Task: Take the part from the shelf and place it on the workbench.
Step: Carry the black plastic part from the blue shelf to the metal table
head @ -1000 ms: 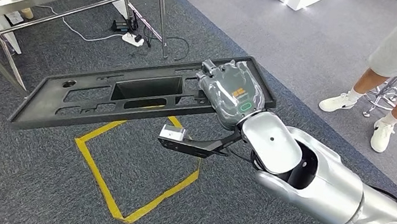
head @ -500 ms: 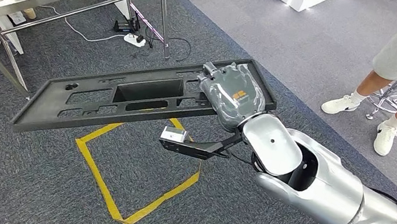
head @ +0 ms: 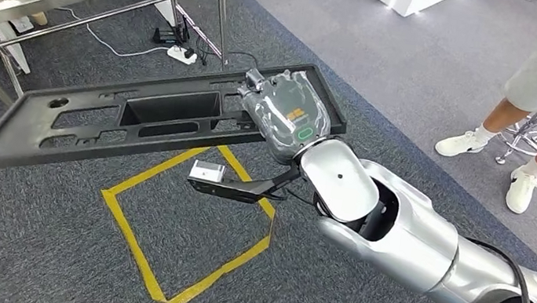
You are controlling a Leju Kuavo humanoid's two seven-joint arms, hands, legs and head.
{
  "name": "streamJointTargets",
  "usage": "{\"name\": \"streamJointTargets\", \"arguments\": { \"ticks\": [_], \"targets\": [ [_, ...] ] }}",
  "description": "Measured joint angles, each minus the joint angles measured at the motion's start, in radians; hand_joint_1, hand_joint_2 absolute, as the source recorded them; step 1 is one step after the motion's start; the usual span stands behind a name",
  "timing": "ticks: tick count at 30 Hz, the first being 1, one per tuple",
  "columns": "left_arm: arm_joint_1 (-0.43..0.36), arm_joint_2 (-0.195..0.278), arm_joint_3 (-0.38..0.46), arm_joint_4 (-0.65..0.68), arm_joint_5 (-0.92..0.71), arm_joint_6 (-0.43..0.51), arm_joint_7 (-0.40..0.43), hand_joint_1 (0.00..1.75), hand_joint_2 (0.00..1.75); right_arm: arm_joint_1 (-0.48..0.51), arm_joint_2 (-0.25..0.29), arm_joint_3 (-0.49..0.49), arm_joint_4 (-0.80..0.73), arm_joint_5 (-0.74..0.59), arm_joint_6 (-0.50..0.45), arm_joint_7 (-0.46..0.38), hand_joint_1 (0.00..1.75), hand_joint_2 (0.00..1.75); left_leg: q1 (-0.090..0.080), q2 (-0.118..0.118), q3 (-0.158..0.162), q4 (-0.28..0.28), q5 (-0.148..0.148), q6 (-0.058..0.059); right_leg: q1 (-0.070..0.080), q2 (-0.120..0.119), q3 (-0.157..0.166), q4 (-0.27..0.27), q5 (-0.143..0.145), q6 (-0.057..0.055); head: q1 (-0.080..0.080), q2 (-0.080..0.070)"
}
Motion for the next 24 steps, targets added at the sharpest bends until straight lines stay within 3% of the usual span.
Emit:
{"name": "streamJointTargets", "arguments": {
  "ticks": [2, 5, 6, 7, 8, 10, 12, 15, 17, 19, 21, 22, 23, 24],
  "targets": [
    [0.001, 0.002, 0.000, 0.000, 0.000, 0.003, 0.001, 0.00, 1.75, 0.000, 0.003, 0.000, 0.005, 0.002, 0.006, 0.003, 1.75, 1.75, 0.003, 0.002, 0.015, -0.014, 0.001, 0.013, 0.001, 0.000, -0.015, 0.037, -0.022, 0.006, 0.001, 0.000],
    [0.000, 0.003, 0.000, 0.000, 0.000, 0.009, 0.007, 0.00, 1.75, 0.006, 0.001, 0.000, 0.008, 0.002, 0.018, 0.014, 1.75, 1.75, 0.001, 0.004, 0.029, -0.018, -0.008, 0.029, 0.004, 0.001, -0.109, 0.213, -0.092, 0.007, 0.003, 0.000],
    [0.000, 0.003, 0.000, 0.000, 0.000, 0.013, 0.009, 0.00, 1.75, 0.011, -0.001, 0.000, 0.006, 0.002, 0.024, 0.019, 1.75, 1.75, 0.000, 0.004, 0.033, -0.016, -0.013, 0.032, 0.004, 0.001, -0.139, 0.258, -0.099, 0.007, 0.003, 0.000],
    [0.001, 0.003, 0.000, 0.000, -0.001, 0.019, 0.010, 0.00, 1.75, 0.017, -0.005, 0.000, 0.004, 0.000, 0.031, 0.025, 1.75, 1.75, -0.001, 0.003, 0.037, -0.014, -0.019, 0.033, 0.005, 0.001, -0.155, 0.271, -0.089, 0.007, 0.003, 0.000],
    [0.002, 0.002, 0.000, 0.000, -0.002, 0.025, 0.009, 0.00, 1.75, 0.022, -0.010, 0.000, 0.000, -0.001, 0.038, 0.030, 1.75, 1.75, -0.001, 0.001, 0.042, -0.010, -0.026, 0.032, 0.005, 0.001, -0.151, 0.247, -0.060, 0.006, 0.003, 0.000],
    [0.006, 0.000, 0.000, 0.000, -0.002, 0.036, 0.006, 0.00, 1.75, 0.028, -0.021, 0.000, -0.011, -0.004, 0.050, 0.038, 1.75, 1.75, -0.001, -0.001, 0.052, 0.000, -0.042, 0.028, 0.007, 0.000, -0.101, 0.125, 0.015, 0.000, 0.003, 0.000],
    [0.006, -0.002, 0.000, 0.000, -0.003, 0.040, 0.002, 0.00, 1.75, 0.030, -0.028, -0.002, -0.023, -0.007, 0.055, 0.043, 1.75, 1.75, -0.003, -0.002, 0.054, 0.011, -0.056, 0.019, 0.011, 0.001, -0.057, 0.031, 0.045, -0.006, 0.002, 0.000],
    [0.005, -0.006, 0.000, 0.000, -0.003, 0.041, -0.001, 0.00, 1.75, 0.034, -0.037, -0.004, -0.040, -0.009, 0.058, 0.045, 1.75, 1.75, -0.002, 0.001, 0.055, 0.011, -0.066, 0.004, 0.014, 0.006, -0.042, 0.008, 0.036, -0.014, 0.003, 0.000],
    [0.004, -0.008, -0.001, 0.000, -0.003, 0.041, -0.001, 0.00, 1.75, 0.035, -0.041, -0.005, -0.047, -0.009, 0.058, 0.045, 1.75, 1.75, 0.001, 0.002, 0.046, 0.041, -0.084, -0.008, 0.009, 0.007, -0.027, -0.004, 0.033, -0.023, 0.002, 0.000],
    [0.003, -0.009, -0.001, 0.000, -0.003, 0.041, -0.002, 0.00, 1.75, 0.036, -0.043, -0.006, -0.054, -0.009, 0.059, 0.045, 1.75, 1.75, 0.007, 0.003, -0.007, 0.147, -0.124, -0.023, 0.007, 0.006, -0.010, -0.010, 0.025, -0.029, 0.001, 0.000],
    [0.003, -0.009, -0.001, 0.000, -0.003, 0.041, -0.002, 0.00, 1.75, 0.038, -0.043, -0.006, -0.058, -0.009, 0.059, 0.045, 1.75, 1.75, 0.015, 0.003, -0.085, 0.267, -0.153, -0.034, 0.007, 0.006, 0.003, -0.010, 0.014, -0.030, 0.001, 0.000],
    [0.005, -0.009, -0.001, 0.000, -0.003, 0.041, -0.002, 0.00, 1.75, 0.040, -0.044, -0.006, -0.059, -0.009, 0.059, 0.045, 1.75, 1.75, 0.019, 0.003, -0.108, 0.288, -0.143, -0.038, 0.007, 0.007, 0.011, -0.010, 0.007, -0.029, 0.001, 0.000],
    [0.006, -0.010, -0.001, 0.000, -0.003, 0.042, -0.002, 0.00, 1.75, 0.041, -0.045, -0.006, -0.060, -0.009, 0.059, 0.045, 1.75, 1.75, 0.023, 0.003, -0.111, 0.269, -0.112, -0.040, 0.006, 0.008, 0.020, -0.010, 0.000, -0.027, 0.001, 0.000],
    [0.007, -0.010, -0.001, 0.000, -0.003, 0.043, -0.002, 0.00, 1.75, 0.042, -0.045, -0.007, -0.062, -0.009, 0.059, 0.045, 1.75, 1.75, 0.026, 0.003, -0.095, 0.213, -0.067, -0.041, 0.005, 0.008, 0.031, -0.010, -0.009, -0.024, 0.001, 0.000]
  ]
}}
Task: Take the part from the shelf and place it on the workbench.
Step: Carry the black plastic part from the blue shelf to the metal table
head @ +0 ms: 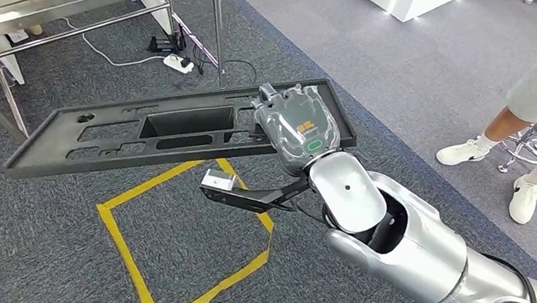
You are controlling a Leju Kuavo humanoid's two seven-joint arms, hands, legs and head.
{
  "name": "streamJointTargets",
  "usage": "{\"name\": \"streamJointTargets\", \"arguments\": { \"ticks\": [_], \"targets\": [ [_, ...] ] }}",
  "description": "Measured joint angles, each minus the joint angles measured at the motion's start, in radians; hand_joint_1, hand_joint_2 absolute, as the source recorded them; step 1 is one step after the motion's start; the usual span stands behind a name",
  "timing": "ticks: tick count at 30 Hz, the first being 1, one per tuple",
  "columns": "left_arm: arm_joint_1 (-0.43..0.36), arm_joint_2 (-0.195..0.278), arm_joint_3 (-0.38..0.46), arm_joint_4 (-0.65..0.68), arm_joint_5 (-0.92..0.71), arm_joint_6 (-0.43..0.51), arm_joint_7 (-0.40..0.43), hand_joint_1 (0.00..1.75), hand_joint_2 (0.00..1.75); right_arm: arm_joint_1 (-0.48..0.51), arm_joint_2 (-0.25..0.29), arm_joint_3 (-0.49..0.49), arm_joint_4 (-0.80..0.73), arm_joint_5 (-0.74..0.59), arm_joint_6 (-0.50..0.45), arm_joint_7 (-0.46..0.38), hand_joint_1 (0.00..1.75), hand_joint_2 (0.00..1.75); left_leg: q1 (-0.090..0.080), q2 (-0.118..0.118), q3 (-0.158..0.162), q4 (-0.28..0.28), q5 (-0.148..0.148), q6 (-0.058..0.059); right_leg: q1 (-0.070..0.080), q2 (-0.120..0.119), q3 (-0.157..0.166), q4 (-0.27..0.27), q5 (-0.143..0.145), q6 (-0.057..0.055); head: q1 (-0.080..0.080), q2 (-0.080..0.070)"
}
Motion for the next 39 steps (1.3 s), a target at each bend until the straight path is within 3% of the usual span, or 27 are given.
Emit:
{"name": "streamJointTargets", "arguments": {
  "ticks": [2, 3, 6, 8, 10, 12, 13, 14, 15, 17, 18, 19, 21, 24, 27, 29, 30, 31, 32, 34, 35, 37, 39],
  "targets": [
    [0.001, 0.000, 0.000, 0.000, 0.000, 0.004, 0.000, 0.00, 1.75, -0.001, -0.001, 0.000, -0.003, 0.000, 0.000, 0.000, 1.75, 1.75, -0.001, 0.000, 0.052, -0.130, 0.071, 0.001, -0.002, 0.000, 0.018, -0.002, -0.016, 0.009, 0.000, 0.000],
    [-0.001, 0.000, 0.000, 0.000, 0.000, 0.006, 0.000, 0.00, 1.75, -0.002, -0.002, -0.001, -0.006, -0.001, 0.000, 0.000, 1.75, 1.75, -0.004, 0.000, 0.072, -0.174, 0.081, 0.007, -0.002, 0.001, 0.022, -0.004, -0.021, 0.015, -0.001, 0.000],
    [-0.005, -0.001, 0.000, 0.000, 0.000, 0.011, 0.000, 0.00, 1.75, -0.001, -0.004, -0.002, -0.011, -0.006, 0.000, 0.001, 1.75, 1.75, -0.012, -0.001, 0.093, -0.208, 0.063, 0.031, -0.001, 0.001, 0.030, -0.008, -0.025, 0.033, -0.001, 0.000],
    [-0.002, -0.002, 0.000, 0.000, 0.000, 0.012, 0.000, 0.00, 1.75, 0.001, -0.007, -0.002, -0.012, -0.009, 0.000, 0.002, 1.75, 1.75, -0.012, -0.001, 0.111, -0.216, 0.056, 0.045, -0.003, -0.002, 0.024, 0.021, -0.035, 0.041, 0.002, 0.000],
    [0.000, -0.002, 0.000, 0.000, 0.001, 0.013, 0.002, 0.00, 1.75, 0.001, -0.011, -0.002, -0.012, -0.010, 0.000, 0.002, 1.75, 1.75, -0.014, -0.001, 0.129, -0.220, 0.046, 0.059, -0.003, -0.004, -0.031, 0.119, -0.066, 0.042, 0.004, 0.000],
    [-0.001, -0.002, 0.000, 0.000, 0.001, 0.013, 0.002, 0.00, 1.75, 0.004, -0.015, -0.002, -0.013, -0.010, 0.000, 0.003, 1.75, 1.75, -0.017, -0.001, 0.142, -0.220, 0.033, 0.069, 0.000, -0.004, -0.116, 0.237, -0.104, 0.039, 0.005, 0.000],
    [0.000, -0.002, 0.000, 0.000, 0.002, 0.013, 0.002, 0.00, 1.75, 0.007, -0.017, -0.002, -0.013, -0.011, 0.000, 0.003, 1.75, 1.75, -0.020, -0.002, 0.151, -0.220, 0.025, 0.071, 0.002, -0.005, -0.148, 0.266, -0.110, 0.037, 0.005, 0.000],
    [0.000, -0.002, 0.000, 0.000, 0.002, 0.013, 0.003, 0.00, 1.75, 0.010, -0.019, -0.002, -0.013, -0.011, 0.000, 0.002, 1.75, 1.75, -0.022, -0.004, 0.163, -0.219, 0.016, 0.072, 0.003, -0.005, -0.165, 0.263, -0.102, 0.035, 0.005, 0.000],
    [0.001, -0.002, 0.000, 0.000, 0.002, 0.013, 0.003, 0.00, 1.75, 0.012, -0.020, -0.002, -0.012, -0.011, 0.000, 0.002, 1.75, 1.75, -0.024, -0.006, 0.177, -0.219, 0.005, 0.072, 0.004, -0.005, -0.165, 0.230, -0.075, 0.033, 0.005, 0.000],
    [0.003, -0.003, 0.000, 0.000, 0.003, 0.013, 0.003, 0.00, 1.75, 0.014, -0.024, -0.002, -0.012, -0.012, 0.000, 0.002, 1.75, 1.75, -0.026, -0.008, 0.205, -0.216, -0.018, 0.067, 0.008, -0.005, -0.135, 0.111, 0.016, 0.024, 0.006, 0.000],
    [0.003, -0.003, 0.000, 0.000, 0.003, 0.013, 0.003, 0.00, 1.75, 0.013, -0.025, -0.002, -0.012, -0.012, 0.000, 0.002, 1.75, 1.75, -0.027, -0.009, 0.214, -0.215, -0.028, 0.062, 0.012, -0.005, -0.121, 0.062, 0.047, 0.020, 0.005, 0.000],
    [0.001, -0.004, 0.000, 0.000, 0.003, 0.013, 0.004, 0.00, 1.75, 0.013, -0.026, -0.002, -0.013, -0.013, 0.000, 0.002, 1.75, 1.75, -0.027, -0.010, 0.218, -0.215, -0.037, 0.057, 0.015, -0.004, -0.111, 0.031, 0.069, 0.015, 0.004, 0.000],
    [-0.001, -0.005, 0.000, 0.000, 0.003, 0.013, 0.005, 0.00, 1.75, 0.012, -0.027, -0.003, -0.016, -0.014, -0.001, 0.001, 1.75, 1.75, -0.026, -0.010, 0.222, -0.214, -0.044, 0.046, 0.019, -0.002, -0.102, 0.016, 0.069, 0.005, 0.002, 0.000],
    [-0.002, -0.006, 0.000, 0.000, 0.003, 0.013, 0.005, 0.00, 1.75, 0.012, -0.029, -0.003, -0.019, -0.014, -0.001, 0.001, 1.75, 1.75, -0.024, -0.007, 0.202, -0.155, -0.044, 0.031, 0.015, -0.001, -0.070, 0.004, 0.061, -0.009, 0.001, 0.000],
    [-0.004, -0.007, 0.000, 0.000, 0.003, 0.013, 0.006, 0.00, 1.75, 0.011, -0.029, -0.003, -0.020, -0.014, -0.002, 0.001, 1.75, 1.75, -0.016, -0.003, 0.087, 0.017, -0.092, 0.012, 0.013, -0.001, -0.040, -0.001, 0.039, -0.016, -0.002, 0.000],
    [-0.003, -0.007, 0.000, 0.000, 0.003, 0.013, 0.006, 0.00, 1.75, 0.013, -0.030, -0.003, -0.020, -0.014, -0.001, 0.001, 1.75, 1.75, -0.012, -0.002, 0.027, 0.061, -0.122, 0.007, 0.013, 0.001, -0.019, 0.000, 0.020, -0.015, -0.003, 0.000],
    [-0.001, -0.007, 0.000, 0.000, 0.003, 0.013, 0.006, 0.00, 1.75, 0.014, -0.030, -0.003, -0.020, -0.014, -0.001, 0.001, 1.75, 1.75, -0.012, -0.002, 0.019, 0.038, -0.108, 0.007, 0.013, 0.002, -0.006, 0.000, 0.010, -0.014, -0.002, 0.000],
    [0.000, -0.007, 0.000, 0.000, 0.003, 0.013, 0.006, 0.00, 1.75, 0.014, -0.030, -0.003, -0.020, -0.014, -0.001, 0.001, 1.75, 1.75, -0.012, -0.002, 0.026, -0.016, -0.068, 0.010, 0.013, 0.002, 0.009, 0.000, -0.001, -0.013, -0.003, 0.000],
    [0.001, -0.006, 0.000, 0.000, 0.003, 0.013, 0.006, 0.00, 1.75, 0.014, -0.030, -0.003, -0.020, -0.014, -0.001, 0.001, 1.75, 1.75, -0.013, -0.001, 0.040, -0.085, -0.007, 0.015, 0.013, 0.002, 0.021, -0.001, -0.012, -0.011, -0.002, 0.000],
    [0.001, -0.005, 0.000, 0.000, 0.003, 0.014, 0.007, 0.00, 1.75, 0.013, -0.031, -0.003, -0.021, -0.014, -0.002, 0.000, 1.75, 1.75, -0.022, -0.002, 0.063, -0.183, 0.072, 0.030, 0.013, 0.003, 0.038, -0.004, -0.029, -0.003, -0.001, 0.000],
    [0.001, -0.005, 0.000, 0.000, 0.003, 0.015, 0.008, 0.00, 1.75, 0.013, -0.031, -0.003, -0.021, -0.015, -0.002, 0.000, 1.75, 1.75, -0.027, -0.002, 0.068, -0.206, 0.088, 0.039, 0.012, 0.004, 0.042, -0.005, -0.032, 0.002, 0.000, 0.000],
    [-0.001, -0.004, 0.000, 0.000, 0.003, 0.016, 0.010, 0.00, 1.75, 0.013, -0.032, -0.003, -0.023, -0.017, -0.003, 0.000, 1.75, 1.75, -0.031, -0.002, 0.082, -0.221, 0.086, 0.055, 0.013, 0.005, 0.051, -0.009, -0.031, 0.014, 0.002, 0.000],
    [0.000, -0.004, 0.000, 0.000, 0.003, 0.016, 0.013, 0.00, 1.75, 0.014, -0.034, -0.003, -0.024, -0.018, -0.003, 0.001, 1.75, 1.75, -0.027, -0.001, 0.107, -0.237, 0.086, 0.067, 0.013, 0.002, 0.040, 0.026, -0.032, 0.022, 0.003, 0.000]
  ]
}}
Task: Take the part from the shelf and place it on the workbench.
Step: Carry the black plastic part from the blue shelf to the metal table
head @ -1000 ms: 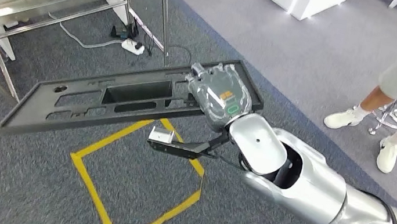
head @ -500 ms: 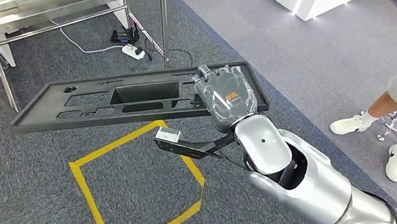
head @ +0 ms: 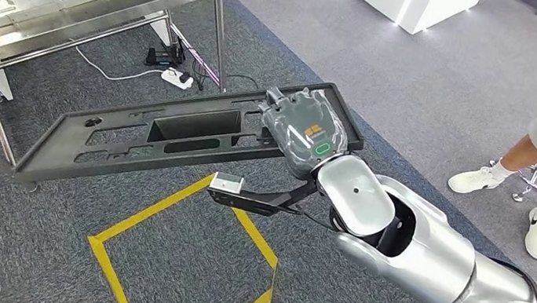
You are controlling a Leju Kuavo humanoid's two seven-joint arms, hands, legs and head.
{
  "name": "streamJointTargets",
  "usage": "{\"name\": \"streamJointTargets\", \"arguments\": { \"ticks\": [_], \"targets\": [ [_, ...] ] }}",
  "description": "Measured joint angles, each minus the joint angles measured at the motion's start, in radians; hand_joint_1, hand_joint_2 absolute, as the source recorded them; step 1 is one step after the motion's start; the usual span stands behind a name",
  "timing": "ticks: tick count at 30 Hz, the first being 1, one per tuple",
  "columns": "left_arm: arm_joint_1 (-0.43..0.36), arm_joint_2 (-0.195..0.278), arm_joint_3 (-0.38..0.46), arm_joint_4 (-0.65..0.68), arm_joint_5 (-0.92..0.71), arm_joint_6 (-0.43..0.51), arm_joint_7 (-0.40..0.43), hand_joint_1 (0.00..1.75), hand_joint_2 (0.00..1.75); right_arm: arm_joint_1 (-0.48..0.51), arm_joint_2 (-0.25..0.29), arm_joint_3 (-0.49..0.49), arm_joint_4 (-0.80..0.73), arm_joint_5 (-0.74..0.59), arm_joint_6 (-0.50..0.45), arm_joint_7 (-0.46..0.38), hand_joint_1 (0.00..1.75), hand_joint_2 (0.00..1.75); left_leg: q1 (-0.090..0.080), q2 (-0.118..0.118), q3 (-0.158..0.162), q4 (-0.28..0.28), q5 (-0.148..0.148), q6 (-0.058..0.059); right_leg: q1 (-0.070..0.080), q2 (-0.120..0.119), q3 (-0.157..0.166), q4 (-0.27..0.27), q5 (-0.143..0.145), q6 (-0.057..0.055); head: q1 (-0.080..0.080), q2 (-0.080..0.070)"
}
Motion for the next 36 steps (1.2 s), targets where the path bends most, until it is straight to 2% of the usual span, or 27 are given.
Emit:
{"name": "streamJointTargets", "arguments": {
  "ticks": [2, 4, 5, 6, 7, 9, 10, 11, 14, 15, 16, 19, 20, 21, 22, 24, 25, 26, 28, 30, 32, 34, 35, 36],
  "targets": [
    [-0.001, 0.000, 0.000, 0.000, 0.000, 0.000, 0.003, 0.00, 1.75, 0.001, -0.003, 0.000, -0.001, -0.003, 0.000, 0.002, 1.75, 1.75, 0.002, 0.000, 0.022, -0.008, -0.009, 0.009, -0.001, -0.002, -0.062, 0.105, -0.024, 0.005, 0.002, 0.000],
    [-0.002, 0.000, 0.000, 0.000, 0.000, 0.000, 0.006, 0.00, 1.75, 0.004, -0.006, -0.001, -0.002, -0.008, 0.001, 0.004, 1.75, 1.75, 0.001, -0.001, 0.037, -0.007, -0.026, 0.013, -0.002, -0.003, -0.144, 0.210, -0.071, 0.010, 0.003, 0.000],
    [-0.001, 0.000, 0.000, 0.000, 0.000, 0.000, 0.006, 0.00, 1.75, 0.006, -0.007, -0.001, -0.002, -0.009, 0.002, 0.004, 1.75, 1.75, 0.001, -0.002, 0.047, -0.006, -0.036, 0.013, -0.003, -0.003, -0.172, 0.229, -0.086, 0.013, 0.003, 0.000],
    [-0.001, 0.000, 0.000, 0.000, 0.000, 0.000, 0.007, 0.00, 1.75, 0.008, -0.008, -0.001, -0.002, -0.010, 0.002, 0.004, 1.75, 1.75, 0.002, -0.003, 0.059, -0.003, -0.047, 0.012, -0.005, -0.003, -0.184, 0.216, -0.081, 0.015, 0.003, 0.000],
    [0.000, 0.000, 0.000, 0.000, 0.000, 0.000, 0.008, 0.00, 1.75, 0.009, -0.009, -0.001, -0.002, -0.011, 0.002, 0.005, 1.75, 1.75, 0.002, -0.004, 0.072, 0.000, -0.059, 0.010, -0.006, -0.004, -0.181, 0.175, -0.051, 0.016, 0.003, 0.000],
    [0.001, 0.000, 0.000, 0.000, 0.003, 0.000, 0.009, 0.00, 1.75, 0.010, -0.013, -0.001, -0.002, -0.012, 0.003, 0.006, 1.75, 1.75, 0.001, -0.006, 0.095, 0.011, -0.084, 0.004, -0.007, -0.004, -0.155, 0.055, 0.051, 0.012, 0.002, 0.000],
    [0.000, 0.000, 0.000, 0.000, 0.004, -0.001, 0.011, 0.00, 1.75, 0.010, -0.015, -0.001, -0.002, -0.013, 0.003, 0.006, 1.75, 1.75, 0.001, -0.007, 0.099, 0.016, -0.095, -0.002, -0.005, -0.004, -0.145, 0.012, 0.088, 0.007, 0.002, 0.000],
    [-0.001, 0.000, 0.000, 0.000, 0.007, -0.002, 0.013, 0.00, 1.75, 0.010, -0.016, -0.001, -0.004, -0.013, 0.003, 0.006, 1.75, 1.75, 0.000, -0.007, 0.100, 0.020, -0.102, -0.008, -0.003, -0.004, -0.141, -0.011, 0.112, 0.000, 0.001, 0.000],
    [-0.004, -0.002, 0.000, 0.000, 0.011, -0.009, 0.021, 0.00, 1.75, 0.011, -0.018, -0.001, -0.010, -0.014, 0.004, 0.007, 1.75, 1.75, 0.001, -0.007, 0.098, 0.030, -0.110, -0.024, -0.001, -0.002, -0.132, -0.023, 0.118, -0.017, 0.001, 0.000],
    [-0.004, -0.002, 0.000, 0.000, 0.013, -0.012, 0.022, 0.00, 1.75, 0.010, -0.019, -0.001, -0.010, -0.014, 0.004, 0.007, 1.75, 1.75, 0.002, -0.005, 0.089, 0.051, -0.113, -0.028, -0.003, -0.002, -0.124, -0.028, 0.116, -0.021, 0.000, 0.000],
    [-0.005, -0.003, 0.000, 0.000, 0.016, -0.014, 0.024, 0.00, 1.75, 0.010, -0.020, -0.001, -0.010, -0.014, 0.004, 0.007, 1.75, 1.75, 0.004, -0.004, 0.068, 0.091, -0.122, -0.034, -0.005, -0.002, -0.116, -0.033, 0.115, -0.025, -0.001, 0.000],
    [-0.006, -0.003, 0.000, 0.000, 0.019, -0.018, 0.029, 0.00, 1.75, 0.009, -0.020, -0.001, -0.010, -0.015, 0.003, 0.007, 1.75, 1.75, 0.013, -0.002, -0.043, 0.265, -0.183, -0.052, -0.007, -0.003, -0.101, -0.038, 0.104, -0.032, -0.003, 0.000],
    [-0.005, -0.003, 0.000, 0.000, 0.019, -0.018, 0.031, 0.00, 1.75, 0.010, -0.020, -0.001, -0.010, -0.015, 0.004, 0.007, 1.75, 1.75, 0.017, -0.001, -0.070, 0.293, -0.193, -0.056, -0.007, -0.002, -0.096, -0.038, 0.099, -0.032, -0.004, 0.000],
    [-0.004, -0.003, 0.000, 0.000, 0.020, -0.018, 0.031, 0.00, 1.75, 0.010, -0.020, -0.001, -0.010, -0.015, 0.004, 0.007, 1.75, 1.75, 0.019, -0.001, -0.082, 0.290, -0.183, -0.059, -0.007, -0.002, -0.092, -0.037, 0.095, -0.031, -0.004, 0.000],
    [-0.003, -0.003, 0.000, 0.000, 0.020, -0.018, 0.032, 0.00, 1.75, 0.010, -0.020, -0.001, -0.010, -0.015, 0.004, 0.006, 1.75, 1.75, 0.021, -0.001, -0.075, 0.250, -0.150, -0.060, -0.008, -0.001, -0.086, -0.036, 0.091, -0.030, -0.004, 0.000],
    [-0.002, -0.003, 0.000, 0.000, 0.021, -0.018, 0.033, 0.00, 1.75, 0.010, -0.020, -0.001, -0.010, -0.016, 0.003, 0.005, 1.75, 1.75, 0.023, -0.001, -0.030, 0.115, -0.063, -0.056, -0.008, 0.000, -0.076, -0.036, 0.084, -0.026, -0.003, 0.000],
    [-0.004, -0.003, 0.000, 0.000, 0.021, -0.017, 0.033, 0.00, 1.75, 0.009, -0.020, -0.001, -0.010, -0.017, 0.003, 0.005, 1.75, 1.75, 0.020, -0.001, -0.011, 0.060, -0.043, -0.052, -0.008, 0.000, -0.074, -0.035, 0.082, -0.022, -0.003, 0.000],
    [-0.006, -0.003, 0.000, 0.000, 0.021, -0.016, 0.033, 0.00, 1.75, 0.009, -0.020, -0.001, -0.010, -0.020, 0.003, 0.005, 1.75, 1.75, 0.017, -0.002, 0.000, 0.029, -0.032, -0.047, -0.008, 0.002, -0.075, -0.035, 0.080, -0.016, -0.003, 0.000],
    [-0.007, -0.003, 0.000, 0.000, 0.021, -0.015, 0.033, 0.00, 1.75, 0.010, -0.021, -0.001, -0.010, -0.027, 0.004, 0.006, 1.75, 1.75, 0.010, -0.002, 0.004, 0.019, -0.031, -0.037, -0.010, 0.007, -0.078, -0.036, 0.079, -0.003, -0.003, 0.000],
    [-0.006, -0.003, 0.000, 0.000, 0.021, -0.014, 0.032, 0.00, 1.75, 0.011, -0.022, -0.001, -0.010, -0.031, 0.004, 0.006, 1.75, 1.75, 0.013, 0.007, 0.013, 0.006, -0.014, -0.025, -0.011, 0.009, -0.081, -0.025, 0.068, 0.008, -0.002, 0.000],
    [-0.006, -0.003, 0.000, 0.000, 0.021, -0.013, 0.031, 0.00, 1.75, 0.010, -0.023, -0.002, -0.010, -0.036, 0.003, 0.009, 1.75, 1.75, 0.016, 0.020, 0.021, -0.007, -0.007, -0.014, -0.009, 0.004, -0.113, 0.048, 0.022, 0.013, 0.002, 0.000],
    [-0.007, -0.003, 0.000, 0.000, 0.021, -0.013, 0.029, 0.00, 1.75, 0.012, -0.024, -0.002, -0.009, -0.045, 0.003, 0.013, 1.75, 1.75, 0.011, 0.033, 0.022, -0.008, -0.009, -0.008, -0.009, 0.000, -0.176, 0.177, -0.039, 0.014, 0.006, 0.000],
    [-0.007, -0.003, 0.000, 0.000, 0.021, -0.013, 0.029, 0.00, 1.75, 0.014, -0.025, -0.002, -0.007, -0.048, 0.003, 0.014, 1.75, 1.75, 0.010, 0.040, 0.021, -0.007, -0.010, -0.006, -0.009, -0.001, -0.200, 0.225, -0.053, 0.015, 0.007, 0.000],
    [-0.007, -0.003, 0.000, 0.000, 0.021, -0.013, 0.029, 0.00, 1.75, 0.016, -0.025, -0.002, -0.006, -0.051, 0.003, 0.015, 1.75, 1.75, 0.009, 0.047, 0.021, -0.005, -0.013, -0.006, -0.010, -0.003, -0.208, 0.239, -0.048, 0.016, 0.007, 0.000]
  ]
}}
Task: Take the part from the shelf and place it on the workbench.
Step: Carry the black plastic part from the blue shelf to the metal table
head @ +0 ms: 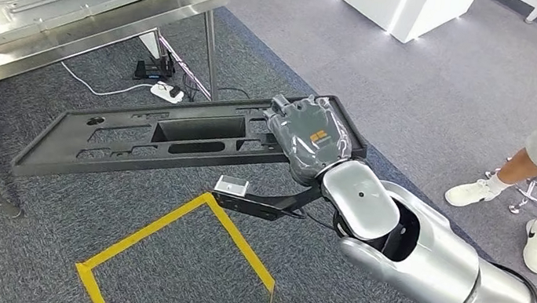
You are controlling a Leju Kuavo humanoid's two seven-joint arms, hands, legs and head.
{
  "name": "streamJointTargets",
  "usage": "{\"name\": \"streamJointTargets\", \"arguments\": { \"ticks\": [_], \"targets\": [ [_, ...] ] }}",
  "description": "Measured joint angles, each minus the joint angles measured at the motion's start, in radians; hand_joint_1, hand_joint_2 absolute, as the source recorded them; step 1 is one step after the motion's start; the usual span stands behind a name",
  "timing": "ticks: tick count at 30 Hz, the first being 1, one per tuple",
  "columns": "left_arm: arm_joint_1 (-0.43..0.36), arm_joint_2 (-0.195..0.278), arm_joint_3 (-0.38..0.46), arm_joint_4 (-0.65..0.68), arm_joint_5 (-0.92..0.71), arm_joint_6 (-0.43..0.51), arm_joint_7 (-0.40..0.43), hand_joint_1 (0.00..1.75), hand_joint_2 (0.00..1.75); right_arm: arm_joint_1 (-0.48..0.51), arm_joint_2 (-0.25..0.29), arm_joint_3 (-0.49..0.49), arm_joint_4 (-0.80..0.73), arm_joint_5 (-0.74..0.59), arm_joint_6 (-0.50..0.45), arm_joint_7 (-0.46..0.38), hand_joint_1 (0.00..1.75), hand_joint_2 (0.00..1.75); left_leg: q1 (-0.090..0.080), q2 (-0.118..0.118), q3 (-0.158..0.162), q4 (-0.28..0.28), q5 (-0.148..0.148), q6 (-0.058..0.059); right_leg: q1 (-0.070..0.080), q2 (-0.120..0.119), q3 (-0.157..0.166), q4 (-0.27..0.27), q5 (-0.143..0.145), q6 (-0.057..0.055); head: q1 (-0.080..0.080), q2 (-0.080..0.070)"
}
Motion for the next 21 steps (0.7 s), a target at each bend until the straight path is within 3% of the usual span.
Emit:
{"name": "streamJointTargets", "arguments": {
  "ticks": [2, 4, 6, 8, 10, 13, 15, 16, 19, 21],
  "targets": [
    [0.000, 0.000, 0.000, 0.000, 0.000, 0.000, 0.000, 0.00, 1.75, 0.001, 0.000, 0.000, 0.002, -0.002, -0.001, 0.000, 1.75, 1.75, 0.000, 0.013, 0.000, 0.008, -0.006, -0.003, 0.000, -0.016, 0.041, -0.082, 0.055, 0.001, 0.000, 0.000],
    [0.000, 0.000, 0.000, 0.000, 0.000, 0.000, 0.000, 0.00, 1.75, -0.002, 0.000, 0.000, 0.002, -0.003, -0.002, 0.000, 1.75, 1.75, -0.003, 0.025, -0.002, 0.024, -0.017, -0.012, 0.004, -0.059, 0.104, -0.207, 0.101, -0.004, 0.000, 0.000],
    [0.000, 0.000, 0.000, 0.000, 0.000, 0.000, -0.002, 0.00, 1.75, -0.004, 0.000, 0.000, 0.002, -0.006, -0.003, 0.000, 1.75, 1.75, -0.009, 0.037, -0.003, 0.036, -0.026, -0.021, 0.009, -0.075, 0.126, -0.254, 0.109, -0.014, 0.000, 0.000],
    [0.000, -0.001, 0.000, 0.000, 0.000, 0.001, -0.003, 0.00, 1.75, -0.005, -0.001, 0.000, 0.004, -0.008, -0.003, 0.000, 1.75, 1.75, -0.009, 0.054, -0.004, 0.039, -0.029, -0.027, 0.009, -0.052, 0.126, -0.255, 0.114, -0.025, 0.000, 0.000],
    [0.000, -0.001, 0.000, 0.000, 0.000, 0.001, -0.003, 0.00, 1.75, -0.006, -0.002, 0.000, 0.004, -0.010, -0.004, 0.001, 1.75, 1.75, -0.004, 0.033, -0.015, 0.070, -0.055, -0.038, 0.006, -0.033, 0.124, -0.258, 0.121, -0.036, -0.001, 0.000],
    [0.000, -0.001, 0.000, 0.000, 0.000, 0.004, -0.003, 0.00, 1.75, -0.006, -0.001, 0.000, 0.005, -0.011, -0.004, 0.001, 1.75, 1.75, 0.004, -0.024, -0.090, 0.242, -0.145, -0.053, 0.001, -0.010, 0.123, -0.260, 0.124, -0.043, -0.004, 0.000],
    [0.001, -0.001, 0.000, 0.000, 0.000, 0.004, -0.003, 0.00, 1.75, -0.005, -0.001, 0.000, 0.007, -0.013, -0.004, 0.000, 1.75, 1.75, 0.004, -0.031, -0.130, 0.318, -0.162, -0.053, 0.002, -0.001, 0.122, -0.260, 0.124, -0.043, -0.003, 0.000],
    [0.002, -0.002, 0.000, 0.000, 0.000, 0.005, -0.003, 0.00, 1.75, -0.004, 0.000, 0.000, 0.007, -0.013, -0.003, 0.000, 1.75, 1.75, 0.004, -0.031, -0.123, 0.299, -0.142, -0.050, 0.003, 0.001, 0.123, -0.260, 0.124, -0.043, -0.003, 0.000],
    [-0.001, -0.002, 0.000, 0.000, 0.000, 0.005, -0.003, 0.00, 1.75, -0.005, 0.000, 0.000, 0.008, -0.014, -0.004, 0.000, 1.75, 1.75, -0.003, -0.015, -0.032, 0.104, -0.050, -0.031, 0.006, -0.001, 0.126, -0.260, 0.123, -0.041, -0.003, 0.000],
    [-0.005, -0.001, 0.000, 0.000, 0.000, 0.005, -0.004, 0.00, 1.75, -0.005, 0.000, 0.000, 0.008, -0.012, -0.004, 0.000, 1.75, 1.75, -0.012, -0.008, -0.001, 0.037, -0.033, -0.020, 0.007, -0.009, 0.127, -0.261, 0.122, -0.034, -0.003, 0.000]
  ]
}}
